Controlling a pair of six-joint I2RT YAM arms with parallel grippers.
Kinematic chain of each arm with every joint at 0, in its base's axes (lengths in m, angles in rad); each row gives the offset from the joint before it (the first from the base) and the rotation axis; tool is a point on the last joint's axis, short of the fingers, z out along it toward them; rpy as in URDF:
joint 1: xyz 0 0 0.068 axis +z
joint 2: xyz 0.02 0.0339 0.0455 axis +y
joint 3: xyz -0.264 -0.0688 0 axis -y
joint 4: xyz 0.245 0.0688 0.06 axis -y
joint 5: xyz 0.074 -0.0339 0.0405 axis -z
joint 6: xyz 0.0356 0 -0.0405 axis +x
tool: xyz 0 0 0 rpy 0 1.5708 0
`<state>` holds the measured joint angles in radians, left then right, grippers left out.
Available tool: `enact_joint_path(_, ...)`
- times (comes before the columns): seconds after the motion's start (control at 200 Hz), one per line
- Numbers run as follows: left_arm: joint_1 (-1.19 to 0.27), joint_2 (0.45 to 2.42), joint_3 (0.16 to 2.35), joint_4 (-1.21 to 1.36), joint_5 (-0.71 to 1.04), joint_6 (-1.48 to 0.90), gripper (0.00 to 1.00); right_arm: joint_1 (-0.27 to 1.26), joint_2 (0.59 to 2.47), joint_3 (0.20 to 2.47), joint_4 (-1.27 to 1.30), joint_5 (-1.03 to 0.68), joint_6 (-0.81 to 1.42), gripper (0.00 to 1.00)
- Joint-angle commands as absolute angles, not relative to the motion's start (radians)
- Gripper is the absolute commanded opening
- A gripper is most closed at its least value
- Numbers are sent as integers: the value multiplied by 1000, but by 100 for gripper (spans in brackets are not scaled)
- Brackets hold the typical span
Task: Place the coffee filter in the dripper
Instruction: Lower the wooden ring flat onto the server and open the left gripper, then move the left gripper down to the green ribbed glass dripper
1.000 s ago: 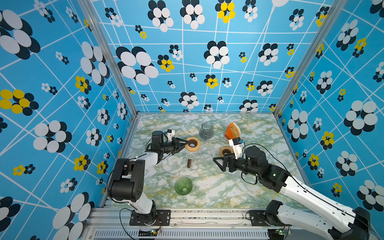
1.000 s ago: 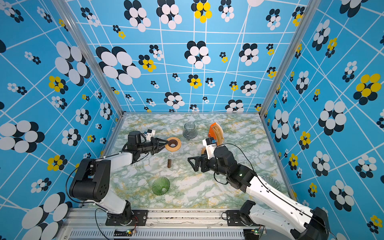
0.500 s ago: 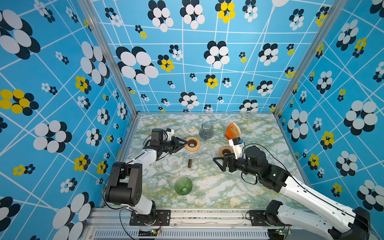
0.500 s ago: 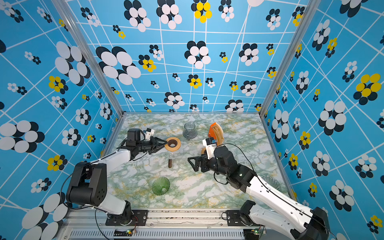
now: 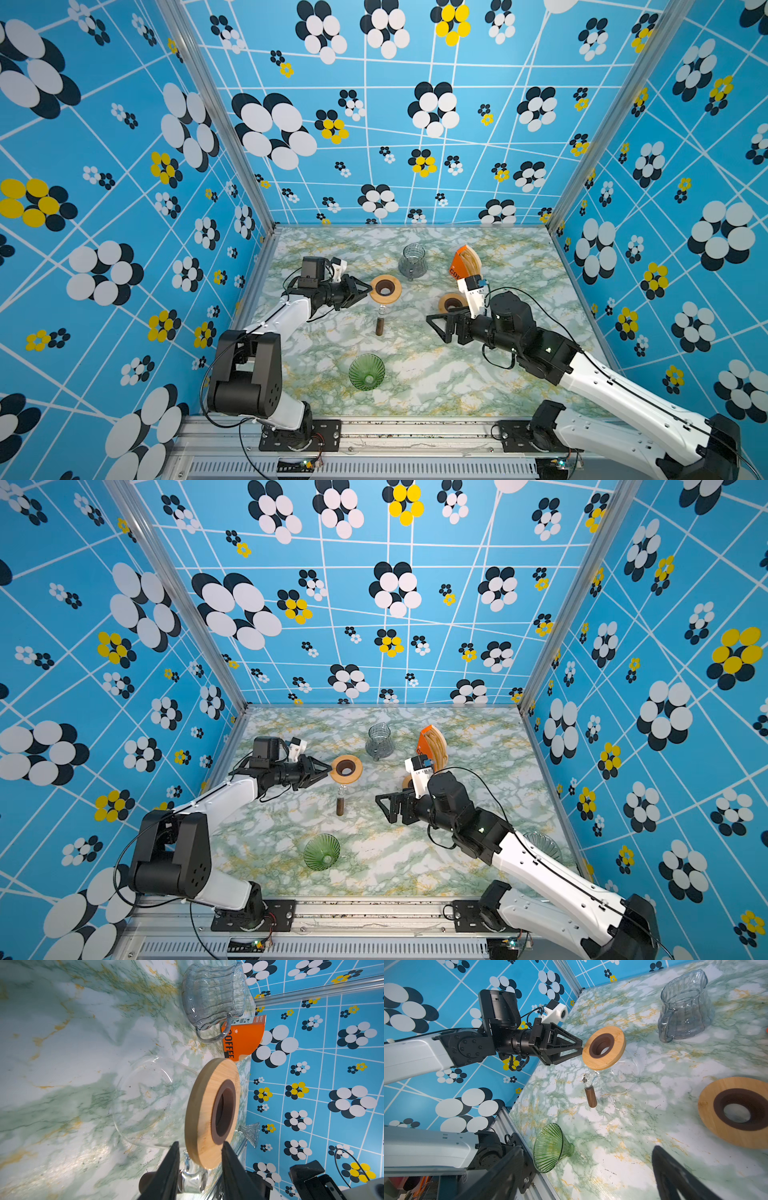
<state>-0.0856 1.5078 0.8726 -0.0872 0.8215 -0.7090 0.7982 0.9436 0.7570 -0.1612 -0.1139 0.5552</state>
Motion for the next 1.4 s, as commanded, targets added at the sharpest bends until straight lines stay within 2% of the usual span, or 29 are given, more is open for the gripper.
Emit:
enact_joint_path(0.0, -80, 1465, 900, -150, 805, -665, 36, 805, 941, 763, -179, -106, 535, 98)
enact_joint_path(0.205, -81, 1393, 889, -236, 768, -611, 36, 804, 934, 768, -196, -99, 518, 98)
enact_joint_path(0.47, -132, 1175, 864, -549, 586, -514, 41, 805, 893, 780, -286, -80, 459, 99)
enact_joint_path(0.87, -190, 867, 745, -891, 501, -605, 42, 805, 803, 717, -313, -143, 456, 99)
enact_joint_path(1.205, -317, 789, 675, -1029, 414, -744, 42, 804, 816, 735, -386, -234, 425, 99)
enact_joint_path(1.23, -323, 788, 671, -1033, 414, -750, 46, 805, 819, 736, -390, -242, 423, 99)
enact_joint_path(1.395, -366, 806, 661, -1029, 413, -777, 47, 805, 843, 743, -405, -260, 409, 99)
